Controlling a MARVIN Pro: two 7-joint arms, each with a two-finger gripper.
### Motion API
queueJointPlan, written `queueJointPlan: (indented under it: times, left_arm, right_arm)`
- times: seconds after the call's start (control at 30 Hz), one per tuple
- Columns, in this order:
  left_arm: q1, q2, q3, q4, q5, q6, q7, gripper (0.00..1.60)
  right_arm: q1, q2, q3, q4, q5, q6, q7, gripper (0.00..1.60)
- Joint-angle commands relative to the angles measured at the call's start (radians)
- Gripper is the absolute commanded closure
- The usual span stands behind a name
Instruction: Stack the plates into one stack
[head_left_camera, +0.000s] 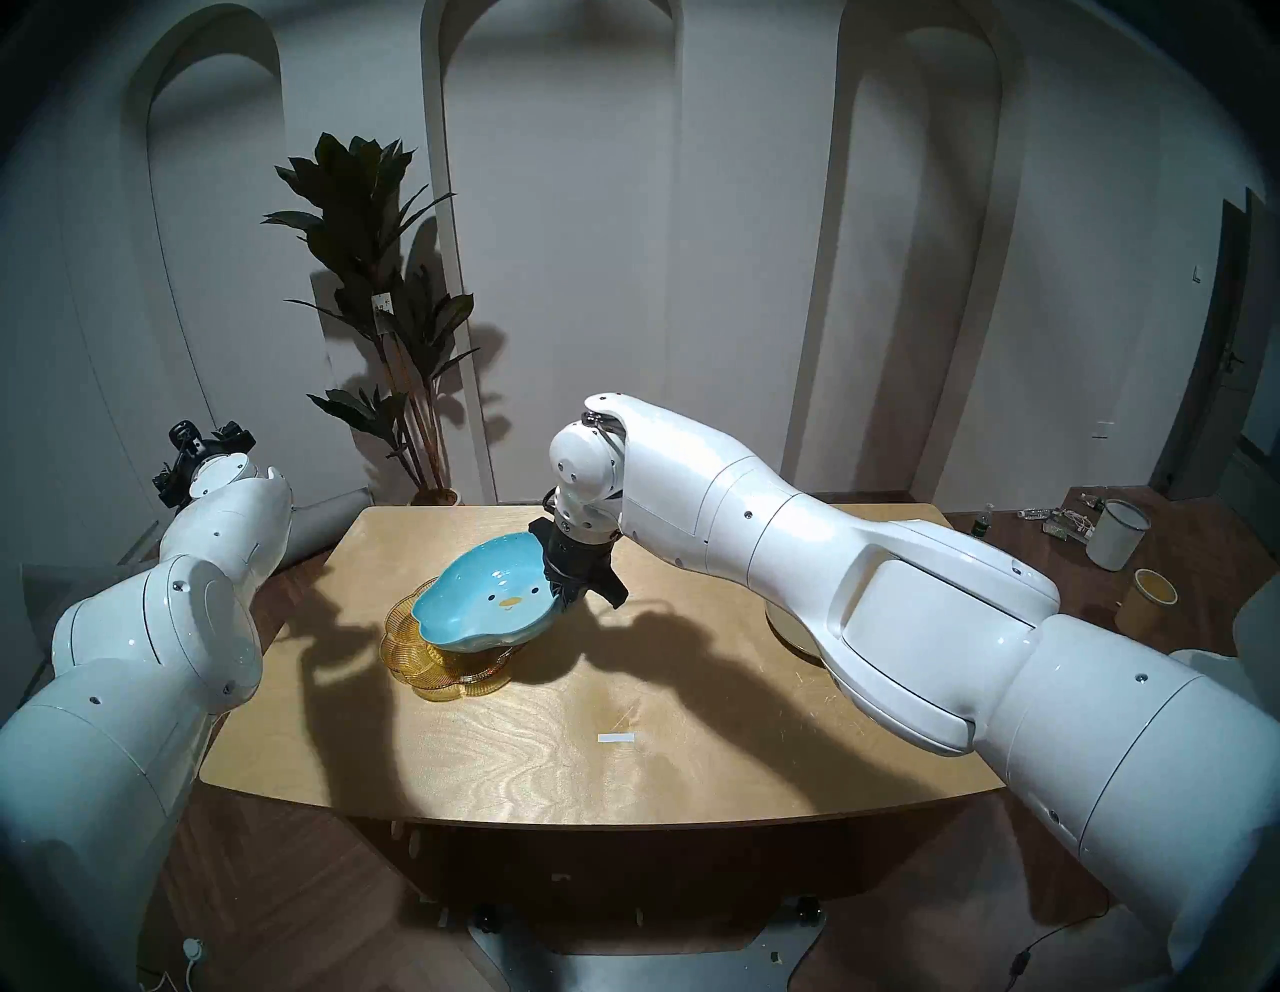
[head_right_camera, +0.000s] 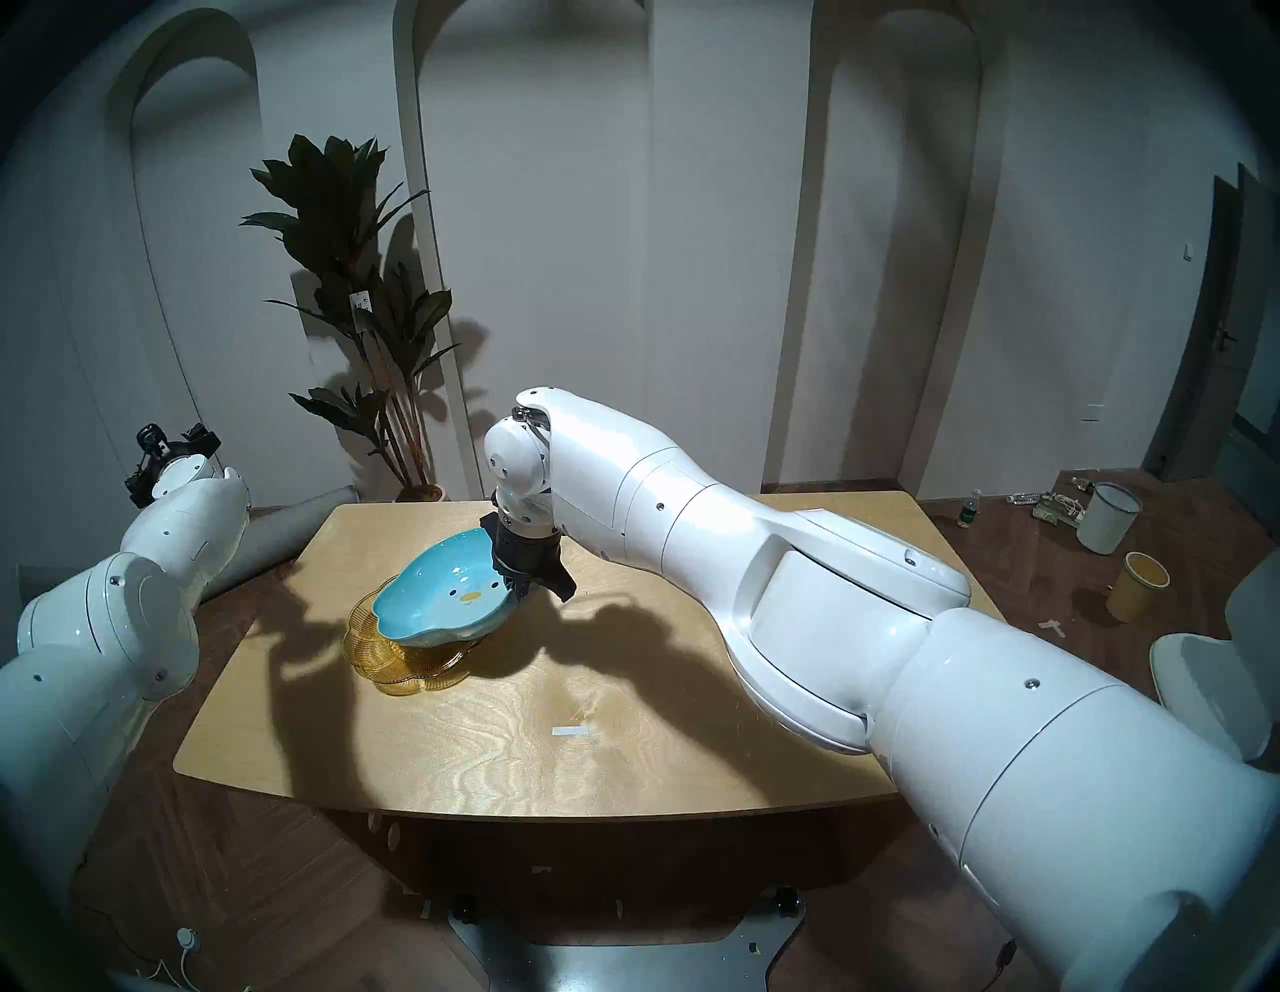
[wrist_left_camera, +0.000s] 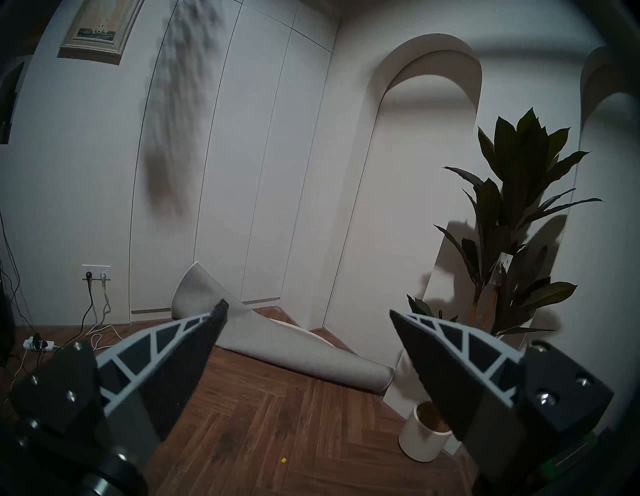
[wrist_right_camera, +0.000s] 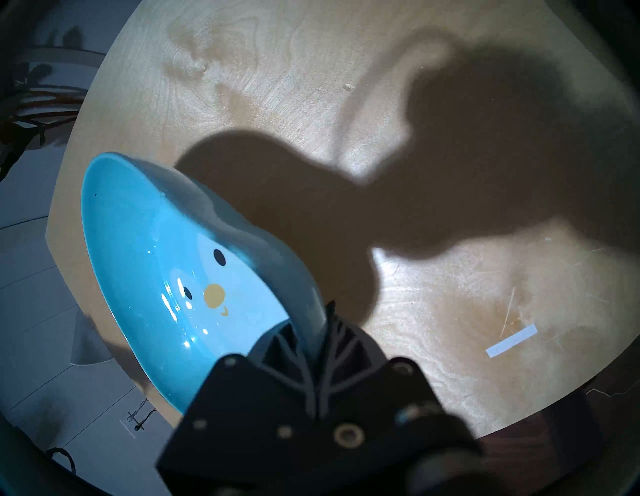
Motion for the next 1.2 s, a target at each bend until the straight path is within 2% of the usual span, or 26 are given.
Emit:
queueJointPlan:
  times: [0.0,1.17]
  left_arm:
    - [-0.02,0.001,0.002,-0.007,0.001,-0.012,-0.003,0.0]
    - [-0.024,-0.013,0.013,0.004,0.005,-0.023,-0.025,0.0]
  right_arm:
    - [0.035,-0.045,-0.002,0.008,-0.014,0.02,0.028,1.6]
    - [0.01,-0.151,-0.012,0.13,-0.076,0.072,0.158,1.6]
